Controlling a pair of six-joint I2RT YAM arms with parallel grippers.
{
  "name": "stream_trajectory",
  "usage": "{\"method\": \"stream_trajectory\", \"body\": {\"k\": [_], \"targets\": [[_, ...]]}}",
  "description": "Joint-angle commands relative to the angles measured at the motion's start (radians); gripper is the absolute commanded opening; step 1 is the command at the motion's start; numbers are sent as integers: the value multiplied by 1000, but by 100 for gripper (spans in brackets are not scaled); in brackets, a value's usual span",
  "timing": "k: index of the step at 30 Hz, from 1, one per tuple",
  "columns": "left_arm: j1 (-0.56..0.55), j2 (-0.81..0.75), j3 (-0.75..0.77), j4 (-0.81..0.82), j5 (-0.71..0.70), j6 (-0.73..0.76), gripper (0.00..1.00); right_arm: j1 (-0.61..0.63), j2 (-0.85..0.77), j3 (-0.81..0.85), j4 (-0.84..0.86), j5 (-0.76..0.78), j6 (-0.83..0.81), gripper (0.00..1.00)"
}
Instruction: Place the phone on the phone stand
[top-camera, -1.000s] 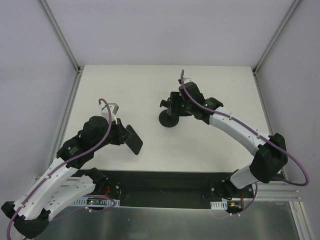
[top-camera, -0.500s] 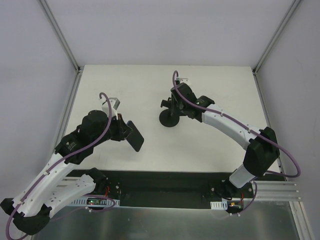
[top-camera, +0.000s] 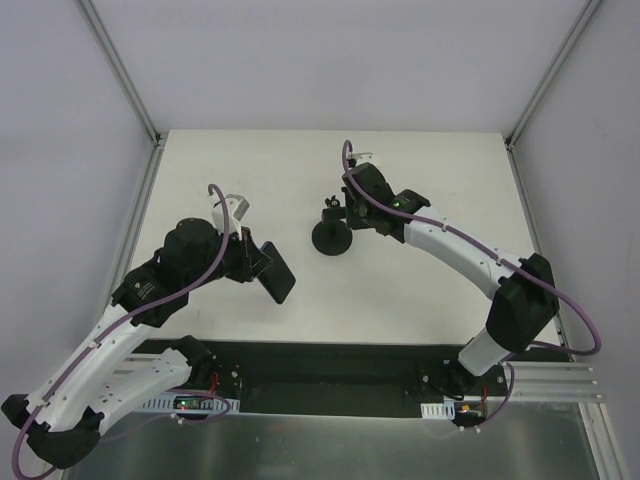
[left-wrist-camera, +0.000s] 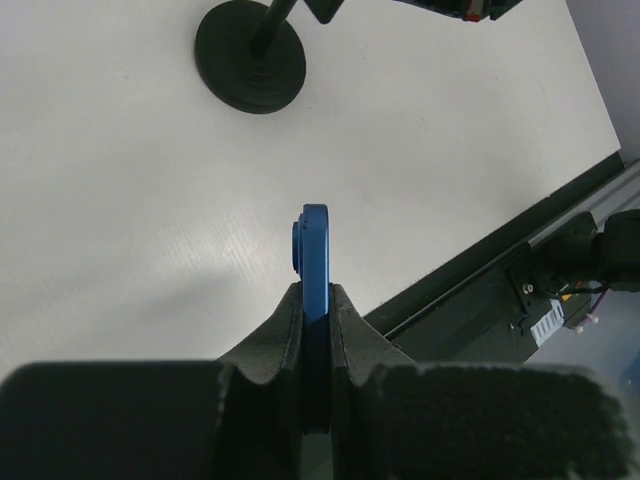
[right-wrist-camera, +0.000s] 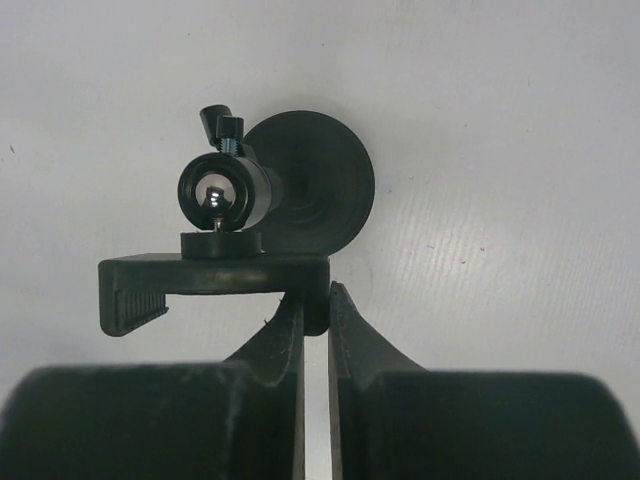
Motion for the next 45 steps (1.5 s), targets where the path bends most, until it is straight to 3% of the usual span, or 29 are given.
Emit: {"method": "stream_trajectory", "body": {"k": [1,4,8,12,15,20,31,45], "targets": [[5,19,34,147,146,91,0,6,-54,12,27,-75,-144,1],[4,71,50,231,282,183,0,5,-89,7,4,-171,-242,1],[4,160,98,404,638,316,0,-8,-128,-2,-45,-347,-336,1],[4,253,158,503,802,514,0,-61,-145,-28,-62,-608,-409,1],[2,342,213,521,937,657,0,-80,-136,-23,-96,-708,-462,1],[2,516,328,517,1114,740,0,-89,-116,-14,-130,-800,-534,1],[5,795,532,298,1151,892,0,-92,-125,15,-140,-885,-578,1],[54,835,509,141,1067,926,0,-97,-137,3,-156,-851,-601,1]]}}
